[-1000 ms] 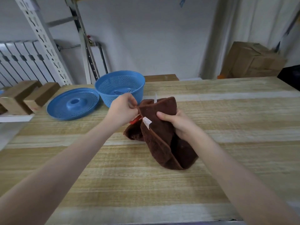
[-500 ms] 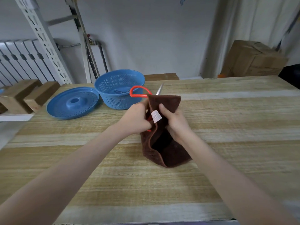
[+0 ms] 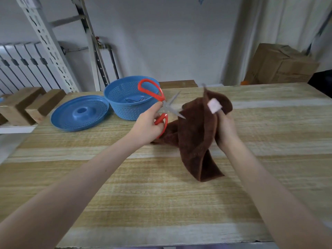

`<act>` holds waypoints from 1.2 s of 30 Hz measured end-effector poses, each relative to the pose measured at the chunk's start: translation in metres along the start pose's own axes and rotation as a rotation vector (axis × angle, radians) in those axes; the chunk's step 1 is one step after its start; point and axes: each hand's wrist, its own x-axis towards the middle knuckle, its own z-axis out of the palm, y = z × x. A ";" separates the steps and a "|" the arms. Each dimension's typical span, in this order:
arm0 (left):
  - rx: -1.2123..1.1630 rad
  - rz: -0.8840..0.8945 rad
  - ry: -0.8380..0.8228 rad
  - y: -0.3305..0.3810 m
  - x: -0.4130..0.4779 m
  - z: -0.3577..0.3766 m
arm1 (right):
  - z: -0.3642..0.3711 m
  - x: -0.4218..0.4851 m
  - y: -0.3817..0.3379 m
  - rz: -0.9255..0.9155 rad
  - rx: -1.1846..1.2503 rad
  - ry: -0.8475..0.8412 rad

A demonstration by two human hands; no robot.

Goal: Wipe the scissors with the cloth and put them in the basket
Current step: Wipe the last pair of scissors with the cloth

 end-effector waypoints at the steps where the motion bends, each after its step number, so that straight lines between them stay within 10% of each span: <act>1: 0.029 -0.004 -0.013 0.002 -0.001 0.001 | -0.002 0.002 -0.001 0.019 -0.001 0.018; 11: 0.104 -0.055 -0.179 0.012 -0.002 0.010 | 0.047 -0.015 0.015 -0.025 -0.424 -0.257; 36: 0.032 -0.214 -0.267 0.032 0.004 0.002 | 0.070 -0.018 0.018 0.094 -0.202 -0.071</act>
